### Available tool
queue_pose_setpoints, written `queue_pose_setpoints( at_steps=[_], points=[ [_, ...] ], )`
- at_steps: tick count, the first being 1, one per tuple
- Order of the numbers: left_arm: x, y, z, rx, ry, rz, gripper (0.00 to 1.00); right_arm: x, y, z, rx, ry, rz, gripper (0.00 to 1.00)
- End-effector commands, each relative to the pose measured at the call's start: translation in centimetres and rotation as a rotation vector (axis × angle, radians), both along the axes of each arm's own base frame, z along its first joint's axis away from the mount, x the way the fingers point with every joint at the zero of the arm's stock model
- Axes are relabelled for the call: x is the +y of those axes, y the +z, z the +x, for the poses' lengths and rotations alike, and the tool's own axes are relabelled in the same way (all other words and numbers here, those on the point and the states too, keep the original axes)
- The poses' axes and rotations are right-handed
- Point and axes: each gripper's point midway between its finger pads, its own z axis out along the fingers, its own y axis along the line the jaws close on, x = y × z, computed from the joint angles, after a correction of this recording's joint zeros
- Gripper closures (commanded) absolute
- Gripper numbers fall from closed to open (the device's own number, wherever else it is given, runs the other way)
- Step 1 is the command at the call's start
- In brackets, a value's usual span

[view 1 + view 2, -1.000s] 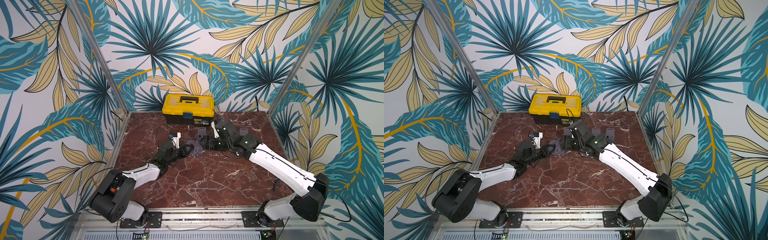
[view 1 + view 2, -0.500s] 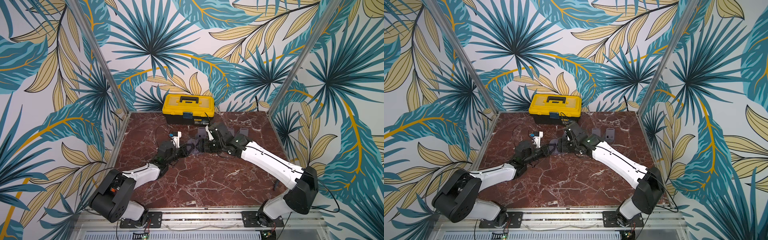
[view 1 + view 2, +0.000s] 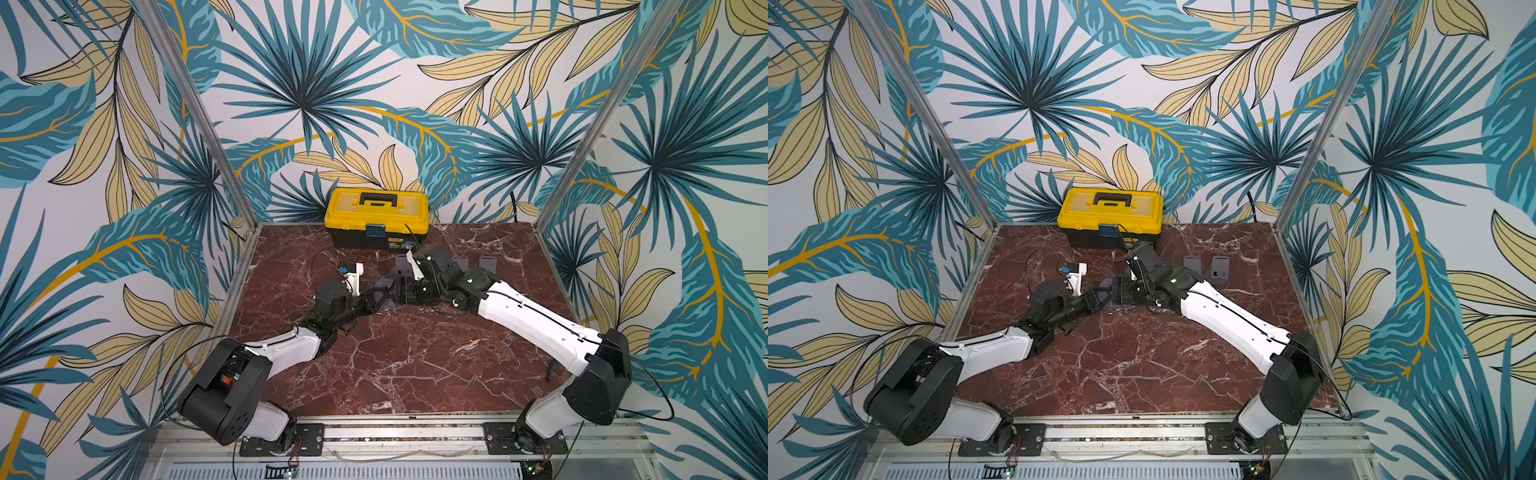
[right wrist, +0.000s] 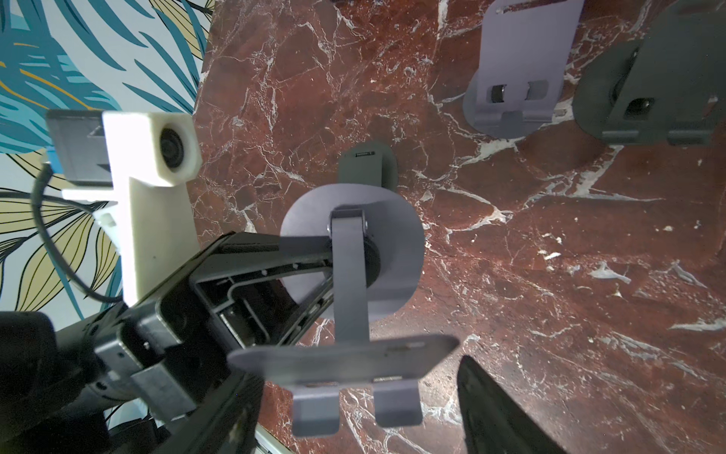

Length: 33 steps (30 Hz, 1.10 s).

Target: Open the phone stand

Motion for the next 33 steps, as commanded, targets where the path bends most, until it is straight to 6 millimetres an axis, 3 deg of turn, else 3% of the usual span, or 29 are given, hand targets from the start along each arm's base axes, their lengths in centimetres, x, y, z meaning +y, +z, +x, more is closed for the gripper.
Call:
queue_pose_setpoints(
  at_steps=[1,12,24,33],
  points=[
    [-0.5,1.6,0.1,-0.052,-0.019,-0.027,1.0,0.4,0.2,0.3,-0.017,0.013,-0.006,0.22],
    [-0.5,1.5,0.1,-0.049,-0.017,-0.027,1.0,0.4,0.2,1.1,-0.035,-0.007,-0.028,0.27],
    [-0.1,0.9,0.4,-0.025,0.011,-0.028,1.0,0.5,0.3,1.1,-0.042,-0.006,-0.033,0.5],
    [1.4,-1.1,1.2,0.063,0.08,-0.039,1.0,0.2,0.9,0.8,-0.077,-0.019,-0.039,0.56]
  ],
)
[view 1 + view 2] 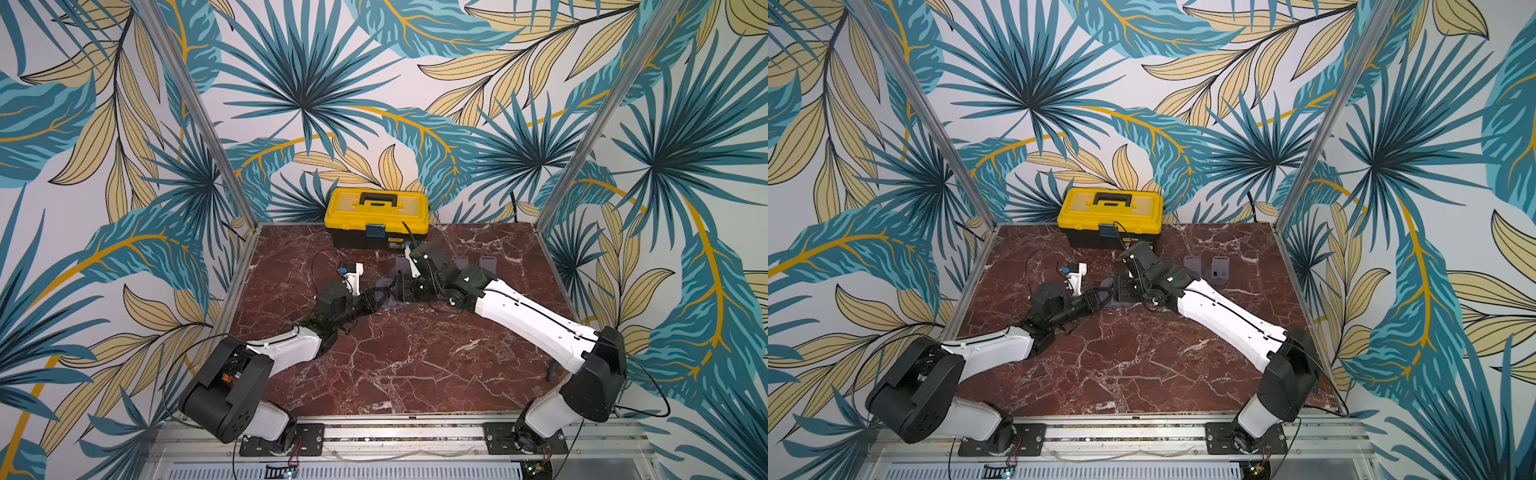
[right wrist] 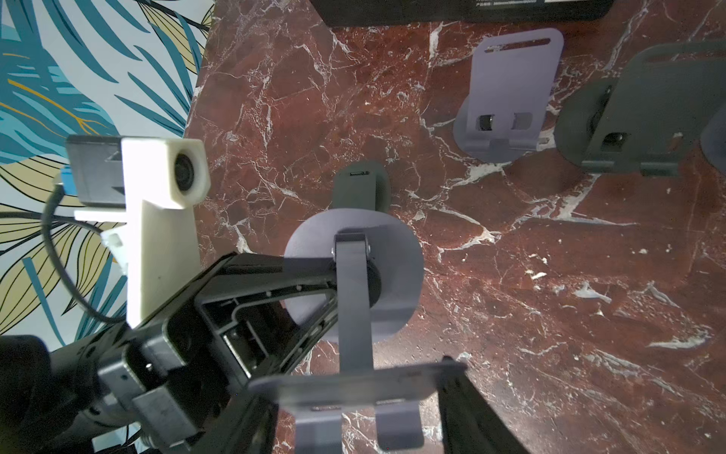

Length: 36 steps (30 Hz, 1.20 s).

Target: Open the phone stand

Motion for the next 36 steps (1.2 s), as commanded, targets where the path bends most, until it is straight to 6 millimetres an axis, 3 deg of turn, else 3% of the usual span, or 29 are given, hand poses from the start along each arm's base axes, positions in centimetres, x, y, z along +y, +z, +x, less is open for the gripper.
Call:
queue_pose_setpoints(
  at_steps=[1,9,19,28,36],
  points=[
    [1.2,-1.2,0.8,0.041,0.061,-0.011,1.0,0.0,0.3,-0.2,-0.025,-0.003,-0.005,0.56],
    [1.9,-2.4,1.0,0.087,0.09,-0.014,1.0,0.2,0.4,-0.4,-0.035,-0.004,-0.009,0.58],
    [2.1,-2.2,0.9,0.082,0.089,-0.017,1.0,0.8,0.3,-0.3,-0.034,0.008,-0.01,0.58],
    [2.1,-0.7,0.2,0.012,0.056,-0.006,0.71,2.4,-0.6,0.2,-0.008,0.034,-0.005,0.59],
    [4.1,-0.4,-0.5,-0.006,0.079,0.018,0.52,3.3,-1.3,1.2,0.005,0.033,-0.026,0.59]
  ],
)
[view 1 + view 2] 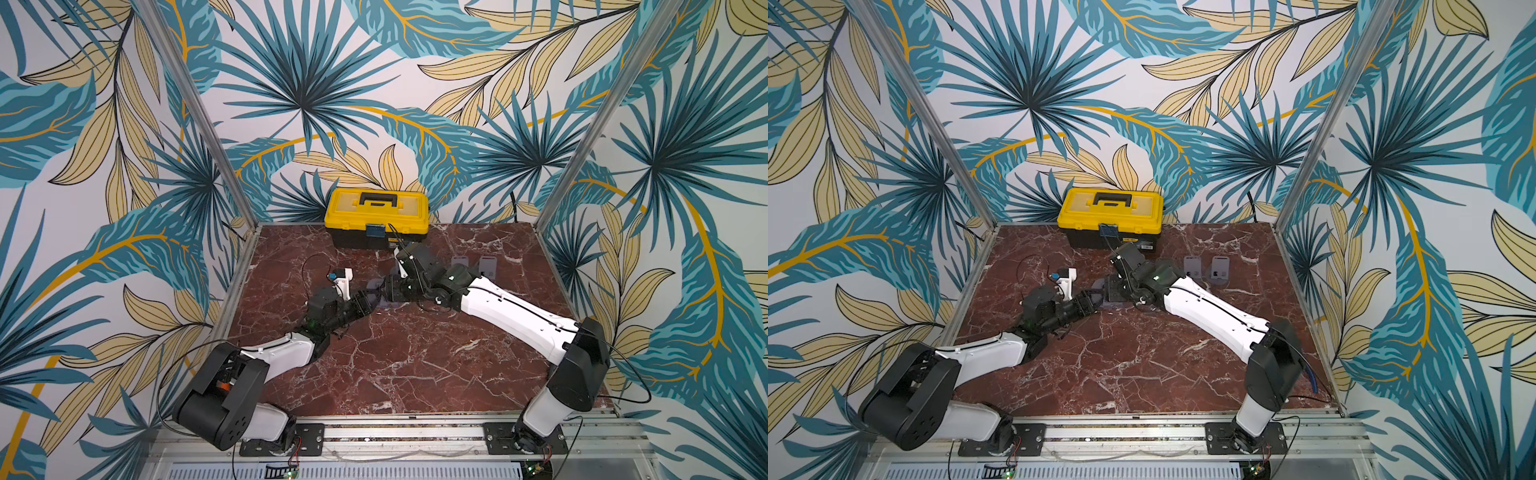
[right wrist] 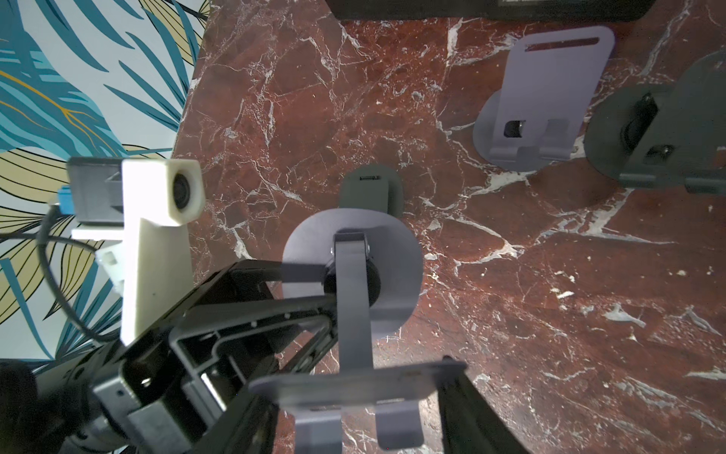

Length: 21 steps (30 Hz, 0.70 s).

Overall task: Open the phone stand
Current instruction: Open the phone stand, then place the phone stand at the center of the board.

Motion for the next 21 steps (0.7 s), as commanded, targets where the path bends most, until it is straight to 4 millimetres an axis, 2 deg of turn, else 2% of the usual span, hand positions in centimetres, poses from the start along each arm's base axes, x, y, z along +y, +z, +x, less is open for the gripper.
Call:
queue_pose_setpoints(
  at_steps=[1,6,16,21],
  points=[
    [1.3,1.0,-0.2,-0.044,0.014,0.018,0.51,0.8,-0.4,0.4,0.008,0.012,-0.011,0.59],
    [3.4,1.1,-1.0,-0.035,0.046,0.064,0.49,1.2,-1.1,1.9,0.004,-0.014,-0.061,0.59],
    [8.5,1.7,-3.4,-0.026,0.191,0.166,0.46,1.6,-3.3,6.4,-0.032,-0.12,-0.225,0.59],
    [9.9,2.2,-4.4,-0.027,0.22,0.187,0.46,2.5,-4.4,8.8,-0.059,-0.138,-0.291,0.59]
  ],
)
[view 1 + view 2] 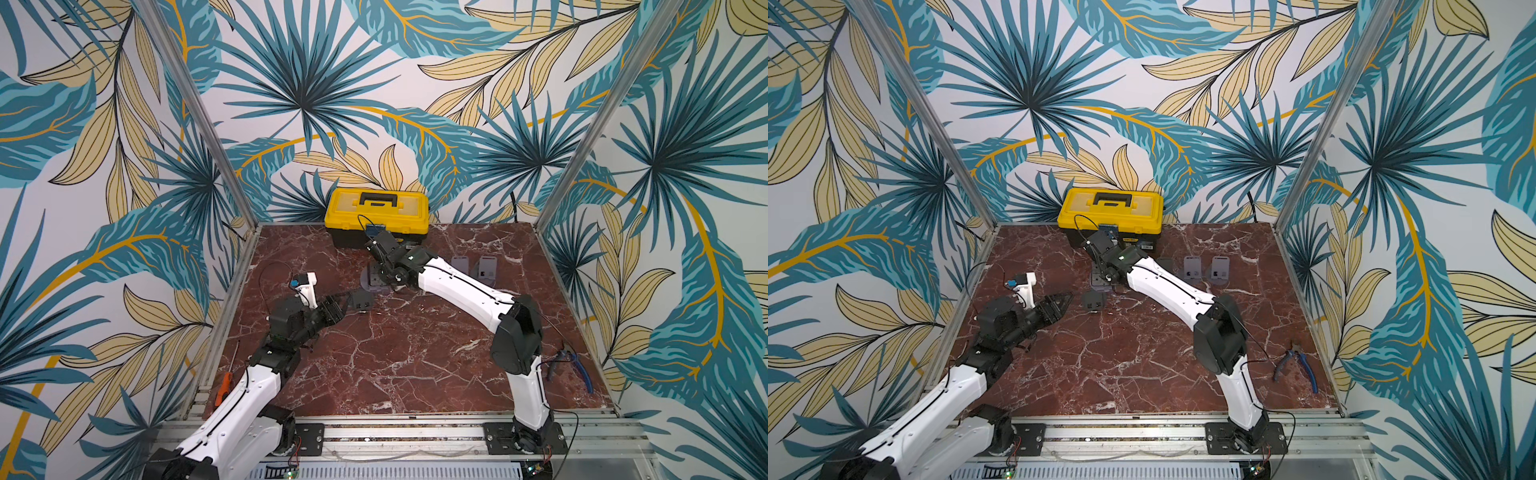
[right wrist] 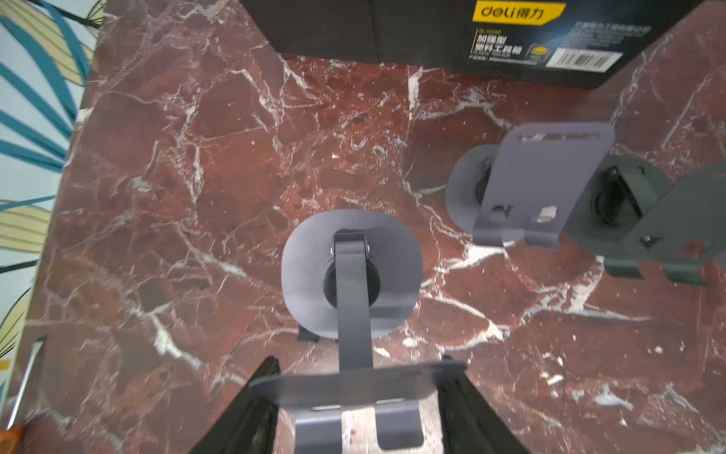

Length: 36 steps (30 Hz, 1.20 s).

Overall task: Open the phone stand
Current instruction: Place the phone stand at the center of the board.

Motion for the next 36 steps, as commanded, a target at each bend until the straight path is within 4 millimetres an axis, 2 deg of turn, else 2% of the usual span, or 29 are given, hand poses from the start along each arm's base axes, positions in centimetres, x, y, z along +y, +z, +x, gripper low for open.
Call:
queue_pose_setpoints(
  at_steps=[1,6,14,20,36],
  points=[
    [1.3,-1.8,-0.9,0.055,0.028,0.057,0.46,-0.3,-0.7,1.2,-0.023,-0.018,-0.092,0.59],
    [2.1,-2.1,-1.3,0.069,0.044,0.053,0.46,0.8,-1.8,2.9,-0.026,-0.028,-0.12,0.59],
    [2.8,-2.7,-1.6,0.083,0.058,0.046,0.46,0.5,-3.5,5.2,-0.011,-0.058,-0.114,0.59],
    [3.0,-3.0,-1.4,0.089,0.064,0.044,0.46,0.0,-4.9,5.7,0.02,-0.065,-0.12,0.58],
    [3.2,-3.4,-0.8,0.099,0.073,0.039,0.46,0.1,-7.4,6.7,0.067,-0.055,-0.081,0.58]
  ],
)
